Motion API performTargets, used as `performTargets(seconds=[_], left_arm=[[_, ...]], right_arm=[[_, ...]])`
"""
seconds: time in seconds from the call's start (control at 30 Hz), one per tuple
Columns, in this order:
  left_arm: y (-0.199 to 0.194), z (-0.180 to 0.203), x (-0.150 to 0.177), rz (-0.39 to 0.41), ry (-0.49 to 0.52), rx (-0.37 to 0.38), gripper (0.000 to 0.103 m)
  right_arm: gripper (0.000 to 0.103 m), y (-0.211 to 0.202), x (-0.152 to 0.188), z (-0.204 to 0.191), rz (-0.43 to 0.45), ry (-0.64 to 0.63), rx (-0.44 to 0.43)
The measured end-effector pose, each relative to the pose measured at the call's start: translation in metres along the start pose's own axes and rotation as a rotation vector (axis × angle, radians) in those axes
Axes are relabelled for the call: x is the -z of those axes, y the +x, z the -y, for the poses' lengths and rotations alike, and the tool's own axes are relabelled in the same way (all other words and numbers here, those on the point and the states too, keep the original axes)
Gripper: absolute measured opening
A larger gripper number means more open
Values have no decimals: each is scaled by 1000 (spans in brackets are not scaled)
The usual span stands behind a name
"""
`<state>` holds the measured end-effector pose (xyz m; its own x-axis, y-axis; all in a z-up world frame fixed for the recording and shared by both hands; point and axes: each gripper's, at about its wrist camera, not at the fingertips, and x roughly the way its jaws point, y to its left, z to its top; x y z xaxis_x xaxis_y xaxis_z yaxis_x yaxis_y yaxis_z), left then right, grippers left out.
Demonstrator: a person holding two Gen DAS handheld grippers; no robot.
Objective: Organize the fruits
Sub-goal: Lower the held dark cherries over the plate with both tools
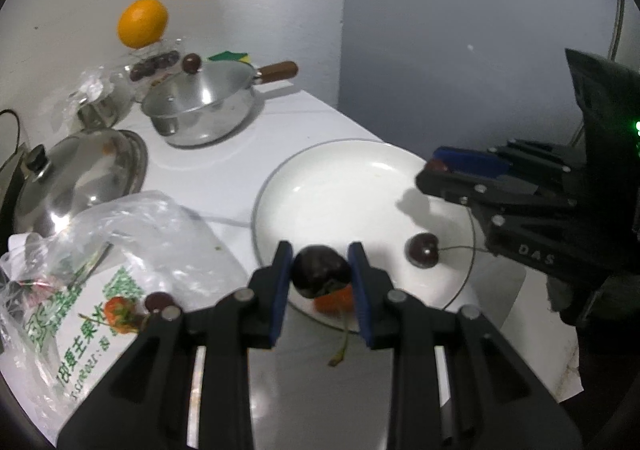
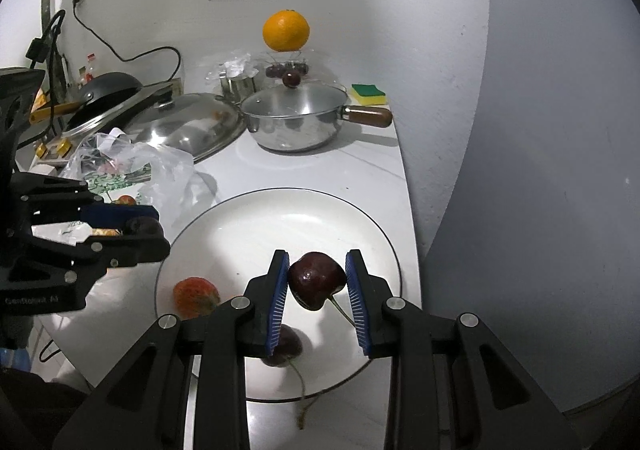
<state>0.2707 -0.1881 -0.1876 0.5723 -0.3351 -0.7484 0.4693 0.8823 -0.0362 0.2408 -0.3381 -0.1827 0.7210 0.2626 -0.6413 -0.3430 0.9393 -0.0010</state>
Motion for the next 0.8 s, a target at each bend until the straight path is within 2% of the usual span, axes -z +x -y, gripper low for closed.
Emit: performTargets(seconds=[0.4, 0.8], left_arm=[[25, 36, -4, -36, 31, 71, 29], [36, 45, 0, -70, 31, 97, 29]], right_arm=[[31, 8, 8, 15, -21, 17, -22], [31, 12, 11, 17, -37, 24, -44]])
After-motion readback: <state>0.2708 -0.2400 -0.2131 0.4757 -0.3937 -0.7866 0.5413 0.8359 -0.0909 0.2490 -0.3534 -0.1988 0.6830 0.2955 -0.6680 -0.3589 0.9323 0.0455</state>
